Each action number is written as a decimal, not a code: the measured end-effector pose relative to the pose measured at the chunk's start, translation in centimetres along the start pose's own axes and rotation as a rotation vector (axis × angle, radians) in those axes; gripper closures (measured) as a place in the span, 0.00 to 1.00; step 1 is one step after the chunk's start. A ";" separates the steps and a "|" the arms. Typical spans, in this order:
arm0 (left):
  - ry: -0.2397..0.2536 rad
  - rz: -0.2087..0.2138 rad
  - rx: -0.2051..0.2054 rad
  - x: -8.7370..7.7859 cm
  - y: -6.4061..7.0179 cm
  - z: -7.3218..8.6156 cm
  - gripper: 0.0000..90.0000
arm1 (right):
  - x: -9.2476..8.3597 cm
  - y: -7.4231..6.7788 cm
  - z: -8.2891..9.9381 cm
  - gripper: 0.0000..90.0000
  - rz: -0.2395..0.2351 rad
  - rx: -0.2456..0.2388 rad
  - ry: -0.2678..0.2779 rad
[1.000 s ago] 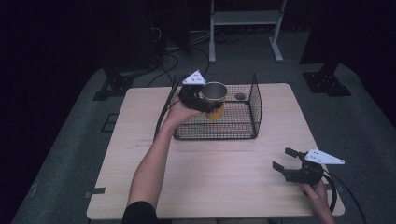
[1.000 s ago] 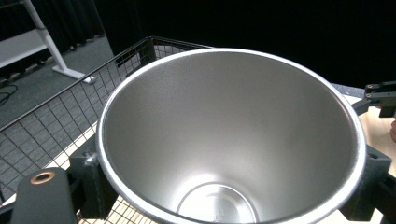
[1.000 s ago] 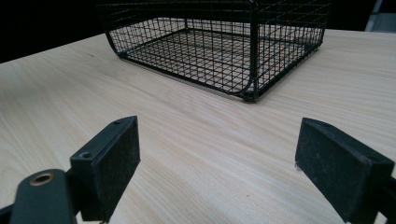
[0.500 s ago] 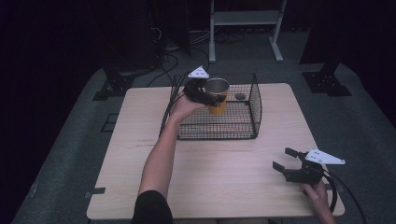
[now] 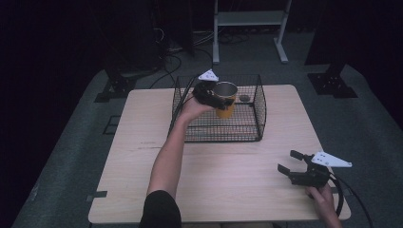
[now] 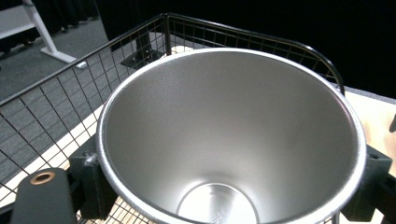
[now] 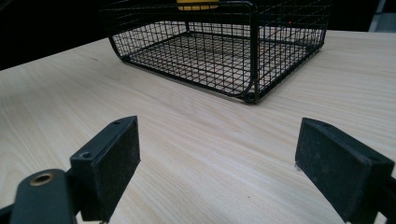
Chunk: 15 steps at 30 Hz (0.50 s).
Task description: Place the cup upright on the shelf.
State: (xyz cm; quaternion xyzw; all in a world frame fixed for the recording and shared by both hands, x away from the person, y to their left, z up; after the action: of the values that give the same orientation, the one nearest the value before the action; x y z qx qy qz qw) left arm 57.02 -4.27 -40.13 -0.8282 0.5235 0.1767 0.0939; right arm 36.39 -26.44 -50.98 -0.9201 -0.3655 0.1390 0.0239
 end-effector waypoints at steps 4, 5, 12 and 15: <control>0.011 -0.006 -0.019 0.7 -0.2 0.4 0.15 | 0.0 0.0 0.0 0.14 -0.004 0.001 0.000; 0.007 -0.008 -0.016 0.9 -0.2 0.5 0.15 | 0.0 0.0 0.0 0.14 -0.005 0.004 0.001; -0.025 -0.004 -0.004 2.2 -0.1 1.5 0.15 | -0.1 0.0 0.0 0.14 -0.008 0.006 0.005; -0.027 -0.004 -0.010 2.5 -0.2 1.8 0.15 | -0.1 0.0 0.0 0.14 -0.008 0.006 0.007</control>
State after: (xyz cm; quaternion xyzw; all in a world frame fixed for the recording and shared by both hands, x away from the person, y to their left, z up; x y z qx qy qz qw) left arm 57.81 -5.68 -42.76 -0.8272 0.5197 0.1902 0.0969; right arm 36.36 -26.50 -50.92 -0.9190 -0.3687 0.1368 0.0287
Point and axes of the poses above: each handheld gripper's, and its own axes: x roughly forward along the jaws, z roughly out of its underside, y roughly to its right, the point moved 10 cm from there along x, roughly forward along the jaws, and after that the axes turned 4 degrees about y, right-handed, at the moved point
